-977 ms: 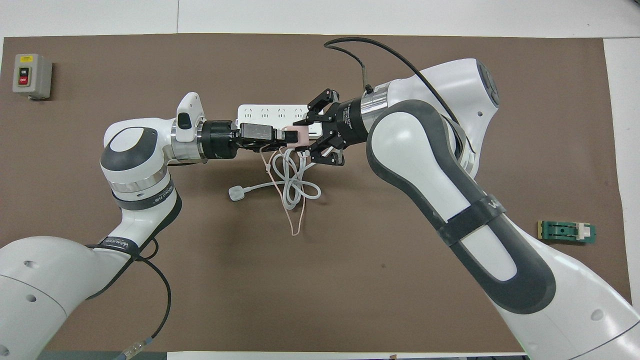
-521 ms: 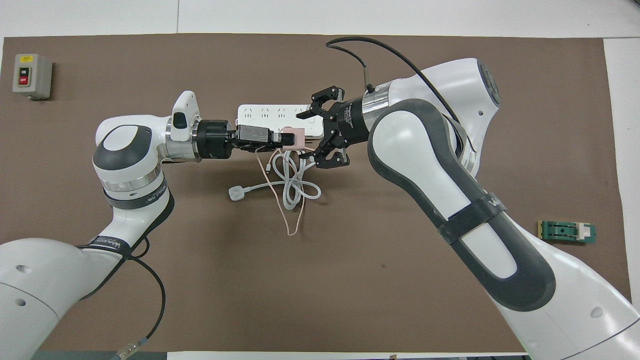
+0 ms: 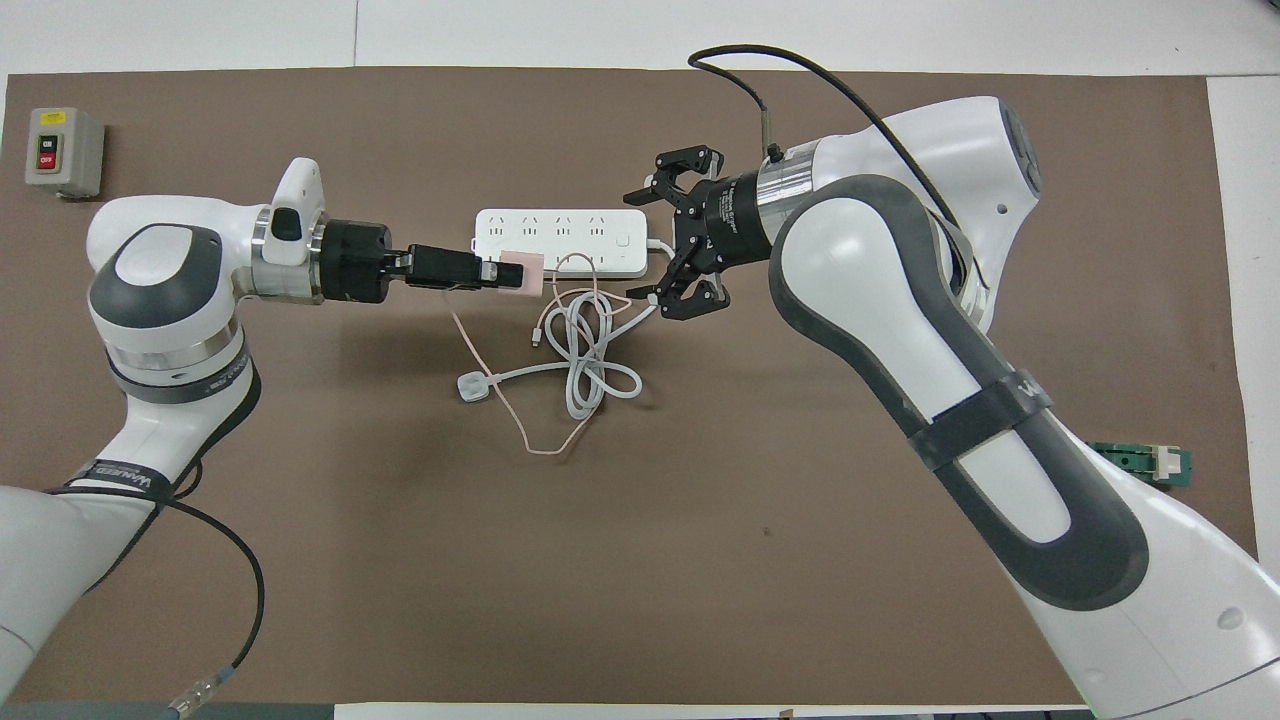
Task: Plug charger into power strip
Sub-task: 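Pull the plug back with the left gripper while the right gripper withdraws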
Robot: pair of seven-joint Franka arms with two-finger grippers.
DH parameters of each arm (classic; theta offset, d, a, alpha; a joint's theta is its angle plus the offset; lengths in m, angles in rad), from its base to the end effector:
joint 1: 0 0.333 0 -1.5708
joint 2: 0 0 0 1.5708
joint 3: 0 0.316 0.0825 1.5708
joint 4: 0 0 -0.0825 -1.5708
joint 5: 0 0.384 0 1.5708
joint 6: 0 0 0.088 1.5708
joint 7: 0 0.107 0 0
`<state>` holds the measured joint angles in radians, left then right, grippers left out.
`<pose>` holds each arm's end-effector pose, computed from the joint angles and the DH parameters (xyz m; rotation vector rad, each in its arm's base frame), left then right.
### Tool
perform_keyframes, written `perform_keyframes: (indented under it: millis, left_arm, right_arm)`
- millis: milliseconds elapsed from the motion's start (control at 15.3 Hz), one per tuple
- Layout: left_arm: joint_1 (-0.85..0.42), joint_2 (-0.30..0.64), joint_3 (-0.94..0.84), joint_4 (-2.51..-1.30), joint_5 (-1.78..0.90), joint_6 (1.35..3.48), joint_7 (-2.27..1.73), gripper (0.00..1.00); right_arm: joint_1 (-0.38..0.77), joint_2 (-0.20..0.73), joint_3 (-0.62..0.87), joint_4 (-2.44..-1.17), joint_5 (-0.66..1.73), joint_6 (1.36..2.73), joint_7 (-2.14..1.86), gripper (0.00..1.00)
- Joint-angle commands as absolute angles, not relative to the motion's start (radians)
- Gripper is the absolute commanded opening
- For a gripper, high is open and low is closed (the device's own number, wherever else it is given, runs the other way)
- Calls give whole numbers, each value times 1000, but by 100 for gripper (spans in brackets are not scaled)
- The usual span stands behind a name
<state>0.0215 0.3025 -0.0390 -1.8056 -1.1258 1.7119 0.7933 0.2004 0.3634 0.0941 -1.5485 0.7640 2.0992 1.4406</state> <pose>0.6108 -0.0933 0.3986 1.9761 -0.3883 0.0899 0.6530 0.2235 0.4742 -1.8202 1.6847 0.5696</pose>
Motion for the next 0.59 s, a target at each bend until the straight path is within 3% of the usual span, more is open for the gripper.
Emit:
perform_keyframes:
  millis: [0,261,521]
  left_arm:
    - [92,261,-46,-1786,-950,1721,868,6]
    - [175,223,-46,-1770,-798,1707,1038,6]
    - [135,230,-52,-1738,-606,1802,1068,6]
  right_arm:
    - [125,295,100,-1559,701,2002,1335,100]
    - [39,224,100,-1563,585,1801,1064,100]
    - [-2,137,100,-1571,361,1657,705,100]
